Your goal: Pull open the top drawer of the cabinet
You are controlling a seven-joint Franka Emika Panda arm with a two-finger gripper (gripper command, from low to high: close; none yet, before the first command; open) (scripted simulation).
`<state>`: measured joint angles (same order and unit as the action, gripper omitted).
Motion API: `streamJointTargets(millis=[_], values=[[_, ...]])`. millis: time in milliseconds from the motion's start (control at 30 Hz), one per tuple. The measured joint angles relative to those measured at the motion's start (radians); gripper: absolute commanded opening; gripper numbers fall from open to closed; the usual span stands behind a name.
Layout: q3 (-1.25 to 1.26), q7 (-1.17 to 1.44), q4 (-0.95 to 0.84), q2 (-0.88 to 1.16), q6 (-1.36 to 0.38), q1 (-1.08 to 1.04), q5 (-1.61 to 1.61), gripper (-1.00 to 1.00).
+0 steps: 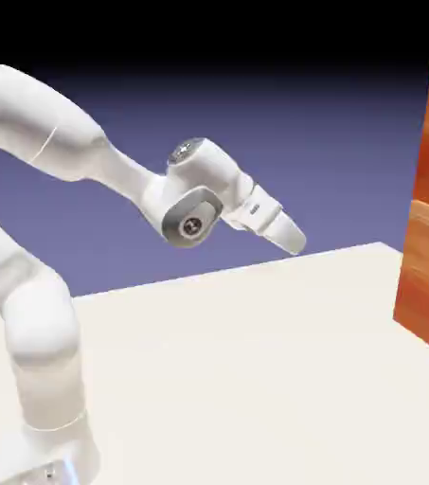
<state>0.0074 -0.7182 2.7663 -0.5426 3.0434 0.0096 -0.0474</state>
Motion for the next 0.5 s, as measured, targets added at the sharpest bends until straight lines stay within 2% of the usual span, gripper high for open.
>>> streamJointTargets(millis=[500], values=[[0.092, 0.284, -0.544, 0.340, 0.080, -0.029, -0.590, 0.00]])
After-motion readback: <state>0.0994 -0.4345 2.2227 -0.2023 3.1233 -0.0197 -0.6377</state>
